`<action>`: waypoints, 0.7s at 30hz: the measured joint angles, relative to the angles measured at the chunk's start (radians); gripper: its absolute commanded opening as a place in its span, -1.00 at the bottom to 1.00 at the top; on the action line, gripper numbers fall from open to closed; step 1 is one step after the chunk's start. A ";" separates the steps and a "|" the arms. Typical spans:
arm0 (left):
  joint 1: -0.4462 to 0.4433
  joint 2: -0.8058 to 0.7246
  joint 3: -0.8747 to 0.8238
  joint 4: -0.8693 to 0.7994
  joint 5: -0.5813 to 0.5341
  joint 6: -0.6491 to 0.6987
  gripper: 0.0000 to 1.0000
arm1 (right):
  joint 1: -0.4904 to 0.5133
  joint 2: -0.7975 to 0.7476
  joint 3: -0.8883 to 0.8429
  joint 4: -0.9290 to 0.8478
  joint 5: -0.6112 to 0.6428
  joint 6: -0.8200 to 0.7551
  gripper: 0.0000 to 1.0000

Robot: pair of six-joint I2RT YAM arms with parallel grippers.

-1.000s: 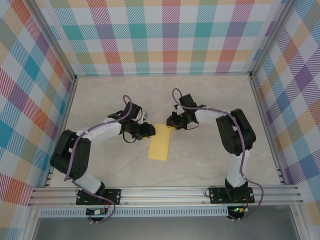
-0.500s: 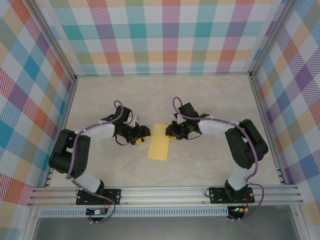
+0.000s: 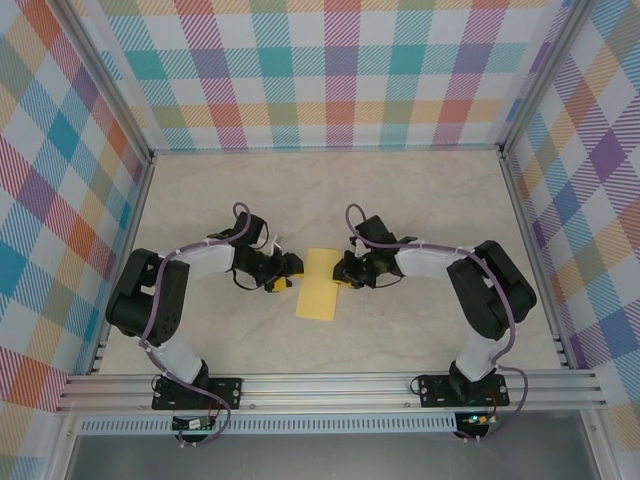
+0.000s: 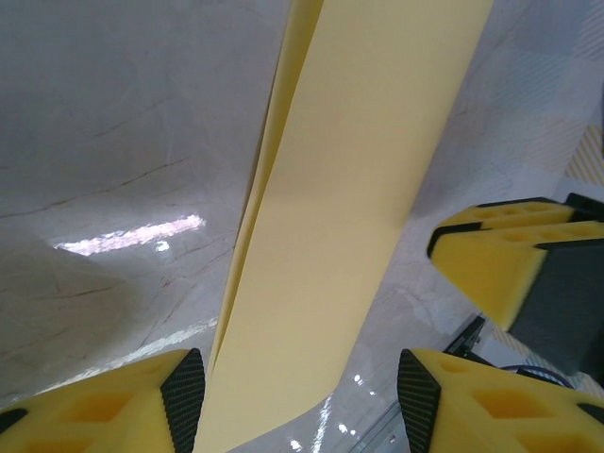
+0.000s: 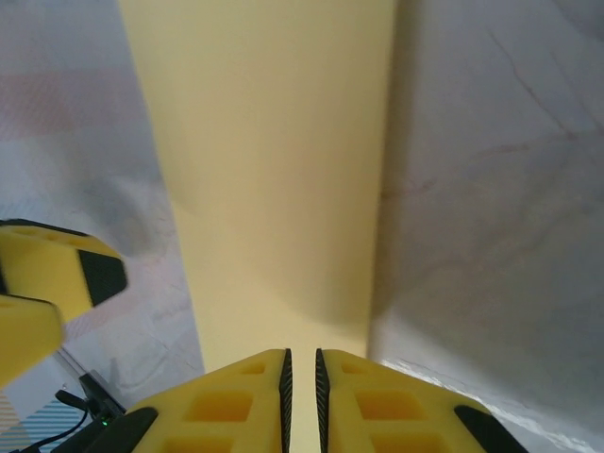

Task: Fold a paper plane with a square sheet of paper (pick it up from the middle)
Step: Fold the square sheet of paper in half at the center of the table, then fold the triangle a second time at the center of the table.

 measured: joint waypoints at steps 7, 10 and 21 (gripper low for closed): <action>-0.002 0.010 0.008 0.000 0.010 0.000 0.18 | 0.019 0.000 -0.010 -0.006 0.010 0.008 -0.56; -0.002 0.010 0.009 0.000 0.010 0.000 0.18 | 0.028 0.000 -0.010 -0.025 0.030 0.009 -0.58; -0.011 0.032 0.029 -0.009 0.010 0.001 0.18 | 0.053 0.023 0.016 -0.107 0.099 0.002 -0.69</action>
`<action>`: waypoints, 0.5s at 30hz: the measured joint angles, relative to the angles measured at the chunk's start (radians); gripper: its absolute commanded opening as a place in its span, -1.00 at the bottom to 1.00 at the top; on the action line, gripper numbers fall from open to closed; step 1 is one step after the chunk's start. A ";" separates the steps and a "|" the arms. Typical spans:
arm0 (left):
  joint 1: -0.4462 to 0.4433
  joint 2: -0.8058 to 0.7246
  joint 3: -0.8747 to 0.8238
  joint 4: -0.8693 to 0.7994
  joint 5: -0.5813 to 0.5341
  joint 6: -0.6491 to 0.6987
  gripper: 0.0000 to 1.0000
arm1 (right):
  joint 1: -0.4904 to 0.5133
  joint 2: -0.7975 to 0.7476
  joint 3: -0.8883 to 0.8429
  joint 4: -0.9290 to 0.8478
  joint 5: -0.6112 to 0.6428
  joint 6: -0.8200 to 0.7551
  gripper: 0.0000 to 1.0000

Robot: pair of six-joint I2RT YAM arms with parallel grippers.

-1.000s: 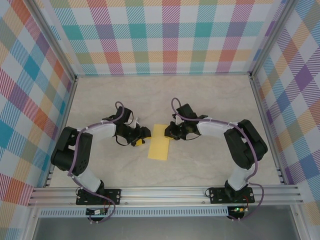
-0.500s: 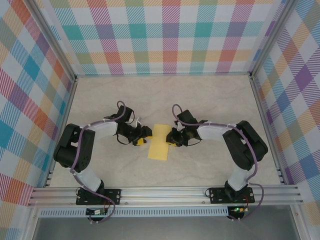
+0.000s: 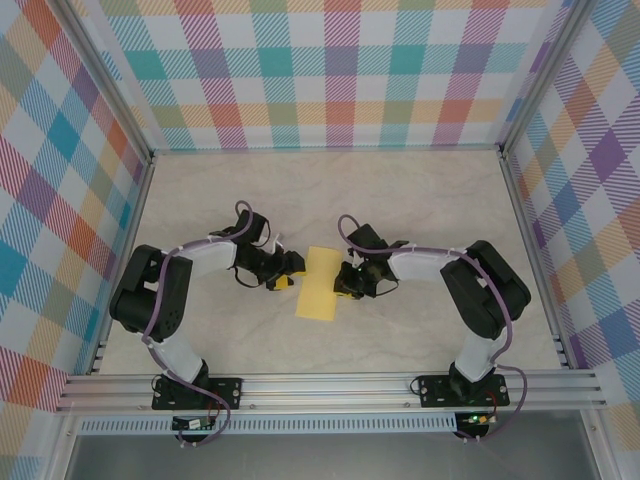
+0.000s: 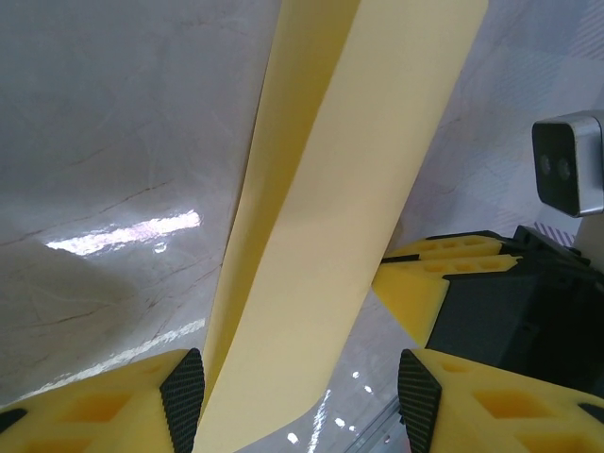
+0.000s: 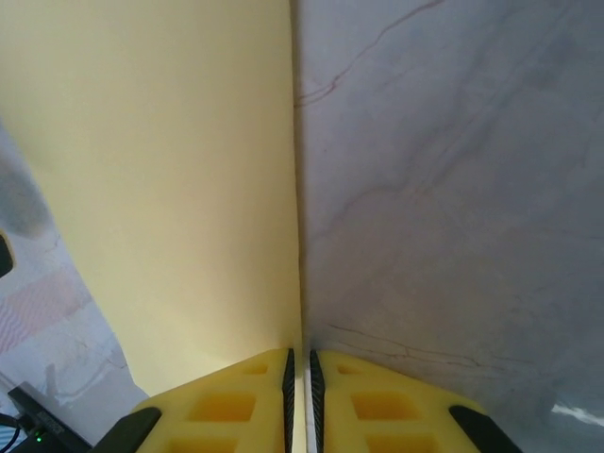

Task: Fold a paper plane with a square sheet of paper (pick it up from the middle)
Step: Fold the triangle a second time at the center of the table.

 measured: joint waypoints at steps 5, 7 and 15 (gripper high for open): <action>-0.016 0.019 0.019 -0.006 0.000 0.010 0.18 | 0.002 0.000 0.001 -0.006 0.016 -0.002 -0.72; -0.027 0.026 0.025 -0.005 -0.001 0.013 0.18 | 0.003 0.000 0.001 -0.006 0.019 -0.002 -0.72; -0.062 0.057 0.053 -0.011 0.000 0.019 0.12 | 0.003 0.006 0.012 -0.022 0.021 -0.004 -0.72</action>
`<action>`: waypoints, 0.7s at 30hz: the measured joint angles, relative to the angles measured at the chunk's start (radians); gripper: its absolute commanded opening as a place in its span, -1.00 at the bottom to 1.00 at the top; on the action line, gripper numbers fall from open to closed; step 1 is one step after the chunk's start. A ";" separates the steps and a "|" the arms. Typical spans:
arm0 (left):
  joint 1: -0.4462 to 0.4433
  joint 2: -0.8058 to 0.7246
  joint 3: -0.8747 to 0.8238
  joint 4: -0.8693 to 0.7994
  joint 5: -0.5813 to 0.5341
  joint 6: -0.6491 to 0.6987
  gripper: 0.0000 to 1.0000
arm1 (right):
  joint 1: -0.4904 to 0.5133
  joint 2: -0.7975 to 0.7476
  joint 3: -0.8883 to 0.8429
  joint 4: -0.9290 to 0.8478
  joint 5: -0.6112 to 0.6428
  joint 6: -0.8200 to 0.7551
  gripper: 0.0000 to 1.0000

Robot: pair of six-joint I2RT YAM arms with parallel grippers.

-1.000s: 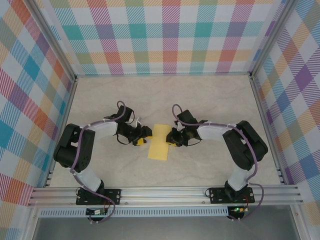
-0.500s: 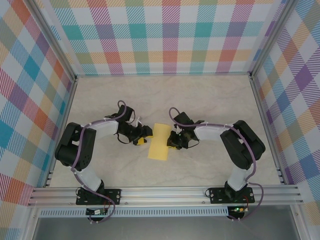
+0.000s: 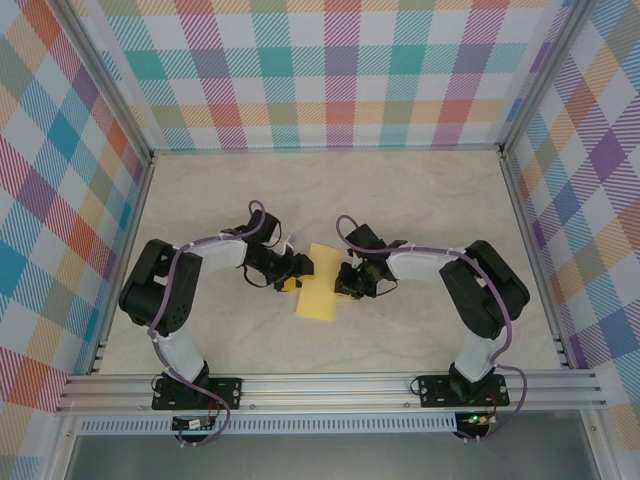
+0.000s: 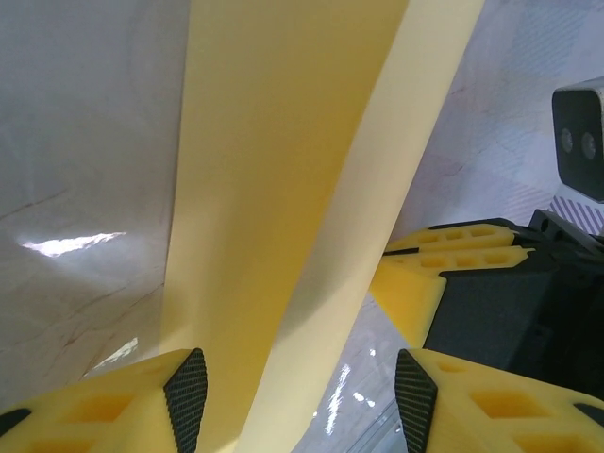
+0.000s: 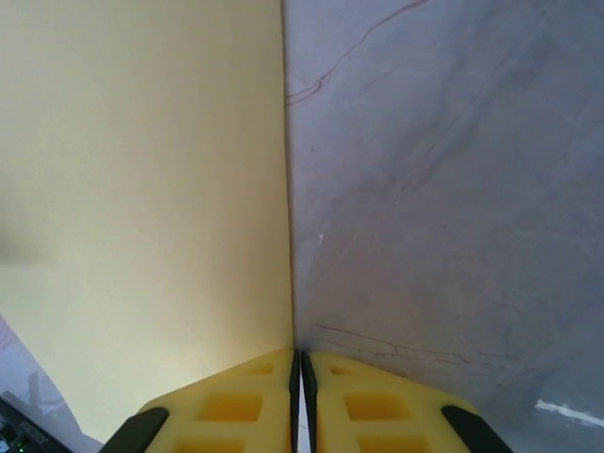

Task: Fold a paper plane with a square sheet of paper (pick it up from the middle)
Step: Fold the triangle a second time at the center of the table.

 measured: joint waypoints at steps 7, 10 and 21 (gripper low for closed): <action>-0.002 0.010 0.003 0.010 0.026 0.000 0.03 | 0.000 0.003 0.006 -0.008 0.000 0.000 -0.71; -0.002 0.014 0.003 0.010 0.035 0.001 -0.02 | 0.000 0.004 0.008 -0.010 0.000 0.000 -0.71; -0.002 0.014 0.003 0.016 0.068 0.005 -0.52 | 0.004 0.005 0.030 -0.032 0.001 -0.009 -0.51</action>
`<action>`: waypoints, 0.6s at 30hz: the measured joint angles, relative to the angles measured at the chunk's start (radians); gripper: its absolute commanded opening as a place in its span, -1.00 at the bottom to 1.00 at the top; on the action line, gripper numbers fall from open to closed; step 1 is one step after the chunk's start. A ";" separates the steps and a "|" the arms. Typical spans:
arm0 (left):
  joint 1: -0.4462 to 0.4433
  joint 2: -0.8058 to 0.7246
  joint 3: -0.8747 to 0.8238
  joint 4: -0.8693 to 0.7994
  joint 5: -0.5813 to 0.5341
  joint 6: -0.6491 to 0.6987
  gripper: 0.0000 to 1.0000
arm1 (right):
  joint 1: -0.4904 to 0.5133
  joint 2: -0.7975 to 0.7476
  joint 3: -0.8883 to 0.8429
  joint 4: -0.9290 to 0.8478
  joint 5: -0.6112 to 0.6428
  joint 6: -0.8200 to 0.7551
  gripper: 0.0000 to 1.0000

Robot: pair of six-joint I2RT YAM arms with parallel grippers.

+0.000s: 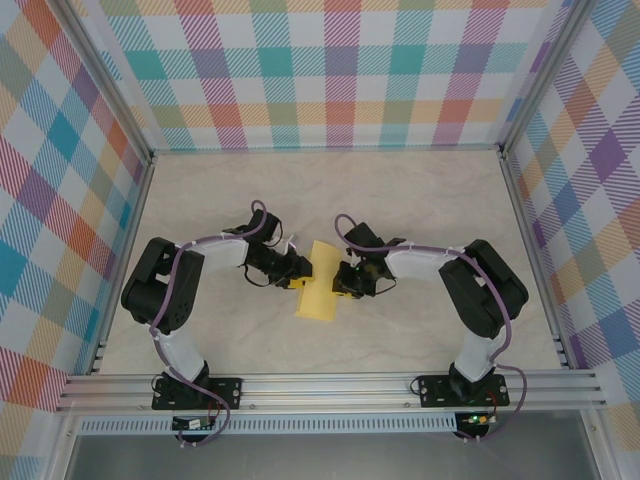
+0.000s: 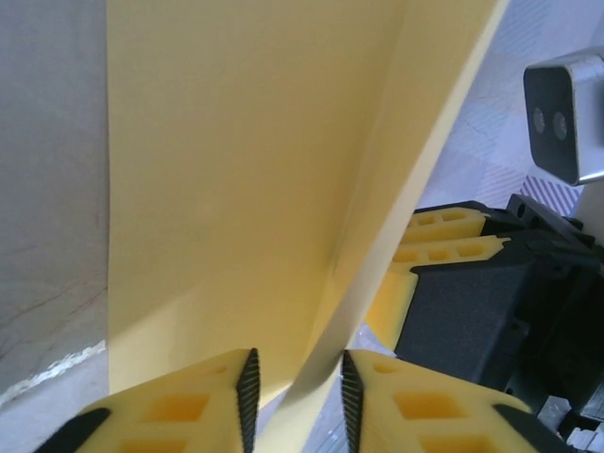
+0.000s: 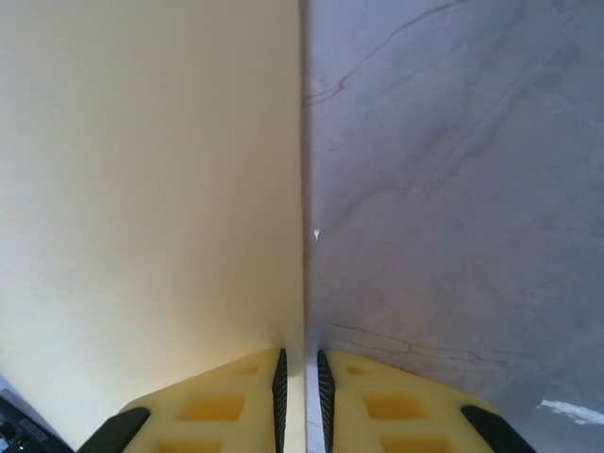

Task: Fold a paper plane with a square sheet of paper (pick it up from the middle)
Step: Fold the triangle a second time at the center of the table.

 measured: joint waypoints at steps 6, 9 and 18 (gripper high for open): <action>0.000 0.000 0.000 -0.003 -0.001 0.001 -0.49 | 0.016 -0.093 0.009 -0.051 0.076 -0.026 -0.15; 0.000 -0.006 0.000 -0.009 -0.001 0.005 -0.38 | 0.076 -0.209 0.008 -0.070 0.165 -0.038 -0.02; 0.000 -0.026 -0.001 0.005 0.048 0.000 -0.09 | 0.341 -0.301 -0.041 -0.101 0.426 -0.018 0.06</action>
